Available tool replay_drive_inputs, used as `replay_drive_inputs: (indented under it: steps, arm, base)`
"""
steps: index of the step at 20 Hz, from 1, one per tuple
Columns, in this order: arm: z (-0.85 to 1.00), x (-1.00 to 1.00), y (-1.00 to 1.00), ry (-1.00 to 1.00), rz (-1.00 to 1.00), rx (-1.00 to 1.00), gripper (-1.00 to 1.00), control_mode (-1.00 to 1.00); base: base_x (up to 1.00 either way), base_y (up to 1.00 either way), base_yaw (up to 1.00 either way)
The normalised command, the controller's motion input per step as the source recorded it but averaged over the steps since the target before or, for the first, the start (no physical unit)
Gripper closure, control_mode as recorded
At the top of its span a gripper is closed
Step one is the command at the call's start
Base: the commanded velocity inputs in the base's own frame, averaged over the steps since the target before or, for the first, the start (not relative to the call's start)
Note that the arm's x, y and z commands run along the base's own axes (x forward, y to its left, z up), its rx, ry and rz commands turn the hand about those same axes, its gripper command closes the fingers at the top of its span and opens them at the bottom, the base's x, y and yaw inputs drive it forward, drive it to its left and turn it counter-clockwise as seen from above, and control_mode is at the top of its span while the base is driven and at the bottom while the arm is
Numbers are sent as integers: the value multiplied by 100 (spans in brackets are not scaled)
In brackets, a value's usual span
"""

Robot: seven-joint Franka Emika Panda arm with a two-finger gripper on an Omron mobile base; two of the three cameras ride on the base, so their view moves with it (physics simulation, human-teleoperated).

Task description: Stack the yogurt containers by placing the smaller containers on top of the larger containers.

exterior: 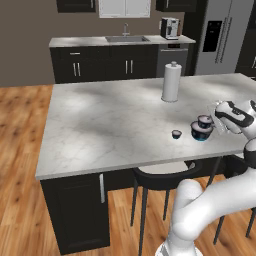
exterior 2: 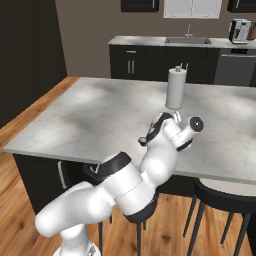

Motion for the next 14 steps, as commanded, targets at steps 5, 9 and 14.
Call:
replay_drive_inputs:
  steps: [5,9,14]
  arm:
    - [-8,7,-6,0,2,1,100,-100]
    - [-9,19,0,0,1,0,100,-100]
    - [-8,26,0,0,1,0,100,-100]
  base:
    - [0,0,0]
    - [0,0,0]
    - [0,0,0]
